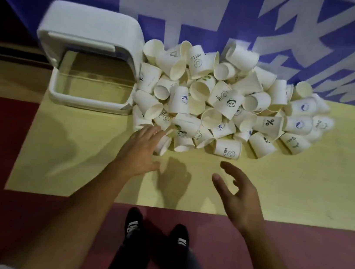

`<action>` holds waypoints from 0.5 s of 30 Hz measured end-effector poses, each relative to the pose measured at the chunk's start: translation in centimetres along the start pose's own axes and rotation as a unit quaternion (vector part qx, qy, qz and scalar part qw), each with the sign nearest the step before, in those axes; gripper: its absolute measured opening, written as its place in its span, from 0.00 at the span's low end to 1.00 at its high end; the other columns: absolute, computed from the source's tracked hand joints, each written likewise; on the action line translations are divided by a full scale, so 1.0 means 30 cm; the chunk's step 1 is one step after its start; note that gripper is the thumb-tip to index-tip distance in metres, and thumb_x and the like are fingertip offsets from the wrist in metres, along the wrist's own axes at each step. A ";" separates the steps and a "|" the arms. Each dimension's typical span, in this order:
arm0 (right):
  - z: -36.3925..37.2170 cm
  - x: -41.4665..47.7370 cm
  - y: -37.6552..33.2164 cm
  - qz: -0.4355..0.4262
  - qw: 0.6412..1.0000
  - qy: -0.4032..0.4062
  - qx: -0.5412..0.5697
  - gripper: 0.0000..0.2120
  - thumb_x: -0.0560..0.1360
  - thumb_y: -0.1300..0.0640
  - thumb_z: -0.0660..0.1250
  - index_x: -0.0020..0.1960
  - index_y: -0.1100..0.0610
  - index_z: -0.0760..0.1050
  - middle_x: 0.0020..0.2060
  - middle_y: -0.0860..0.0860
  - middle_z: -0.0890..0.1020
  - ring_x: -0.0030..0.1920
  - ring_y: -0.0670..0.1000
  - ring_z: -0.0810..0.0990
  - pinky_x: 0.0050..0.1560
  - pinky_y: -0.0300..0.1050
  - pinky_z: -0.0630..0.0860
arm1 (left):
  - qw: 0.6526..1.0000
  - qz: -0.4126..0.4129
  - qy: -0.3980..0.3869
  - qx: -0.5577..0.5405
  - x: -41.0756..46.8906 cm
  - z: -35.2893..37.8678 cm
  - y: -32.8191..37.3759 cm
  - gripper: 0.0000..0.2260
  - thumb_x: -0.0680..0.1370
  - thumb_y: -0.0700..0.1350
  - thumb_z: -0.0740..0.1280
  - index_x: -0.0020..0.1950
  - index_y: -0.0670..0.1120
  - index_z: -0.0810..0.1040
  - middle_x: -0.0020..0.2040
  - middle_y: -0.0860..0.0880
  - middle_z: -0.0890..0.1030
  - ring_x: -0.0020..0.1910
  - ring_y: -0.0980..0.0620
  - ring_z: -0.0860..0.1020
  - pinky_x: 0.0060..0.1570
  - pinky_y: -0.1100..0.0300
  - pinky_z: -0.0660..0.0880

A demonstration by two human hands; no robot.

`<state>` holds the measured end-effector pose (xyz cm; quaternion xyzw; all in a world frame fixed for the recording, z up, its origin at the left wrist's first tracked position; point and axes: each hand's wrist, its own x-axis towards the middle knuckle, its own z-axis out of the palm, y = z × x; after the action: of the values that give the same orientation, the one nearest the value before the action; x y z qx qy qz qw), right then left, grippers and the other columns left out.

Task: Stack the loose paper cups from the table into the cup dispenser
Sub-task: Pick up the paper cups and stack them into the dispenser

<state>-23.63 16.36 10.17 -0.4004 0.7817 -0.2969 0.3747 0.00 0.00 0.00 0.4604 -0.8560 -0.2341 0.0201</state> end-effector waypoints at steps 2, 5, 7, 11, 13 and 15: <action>-0.006 0.017 0.025 0.031 0.999 0.013 -0.001 0.29 0.72 0.35 0.67 0.71 0.44 0.76 0.61 0.31 0.76 0.61 0.36 0.74 0.65 0.43 0.70 | 0.997 0.031 -0.031 0.058 0.047 0.037 -0.018 0.45 0.62 0.52 0.82 0.76 0.45 0.70 0.74 0.44 0.72 0.73 0.42 0.70 0.69 0.47 0.71; -0.030 0.029 0.085 0.067 0.998 0.022 0.006 0.29 0.73 0.35 0.67 0.71 0.44 0.76 0.60 0.30 0.76 0.63 0.40 0.73 0.66 0.45 0.70 | 0.991 0.044 -0.045 0.121 0.089 0.111 -0.054 0.42 0.60 0.42 0.81 0.74 0.46 0.73 0.71 0.44 0.76 0.70 0.41 0.74 0.67 0.47 0.73; -0.044 0.055 0.123 0.079 0.996 0.042 0.000 0.29 0.72 0.34 0.67 0.70 0.45 0.77 0.62 0.36 0.78 0.64 0.42 0.74 0.66 0.45 0.71 | 0.987 0.051 -0.012 0.149 0.106 0.141 -0.062 0.37 0.61 0.38 0.78 0.71 0.47 0.76 0.66 0.46 0.78 0.66 0.41 0.76 0.63 0.46 0.74; -0.046 0.156 0.195 0.116 0.991 0.070 0.009 0.24 0.77 0.36 0.68 0.68 0.47 0.78 0.61 0.42 0.81 0.63 0.44 0.78 0.59 0.43 0.72 | 0.984 0.049 0.060 0.159 0.121 0.157 -0.067 0.29 0.62 0.40 0.79 0.63 0.47 0.79 0.57 0.47 0.81 0.56 0.41 0.79 0.54 0.47 0.74; -0.032 0.225 0.217 0.165 0.982 0.092 0.031 0.25 0.79 0.37 0.68 0.67 0.53 0.78 0.61 0.47 0.82 0.61 0.48 0.80 0.58 0.46 0.74 | 0.990 0.029 0.065 0.123 0.103 0.143 -0.056 0.28 0.64 0.45 0.79 0.63 0.47 0.78 0.56 0.47 0.81 0.54 0.40 0.80 0.54 0.48 0.72; -0.016 0.309 0.225 0.256 0.956 0.105 0.103 0.30 0.79 0.35 0.67 0.65 0.60 0.79 0.60 0.58 0.83 0.60 0.59 0.81 0.61 0.55 0.78 | 0.995 -0.032 0.078 0.045 0.054 0.111 -0.023 0.25 0.67 0.50 0.78 0.62 0.47 0.77 0.54 0.48 0.82 0.53 0.41 0.80 0.53 0.48 0.73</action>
<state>-30.44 11.97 2.05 -0.1132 0.8581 -0.3102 0.3933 -1.21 -0.34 -3.54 0.5045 -0.8465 -0.1598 0.0584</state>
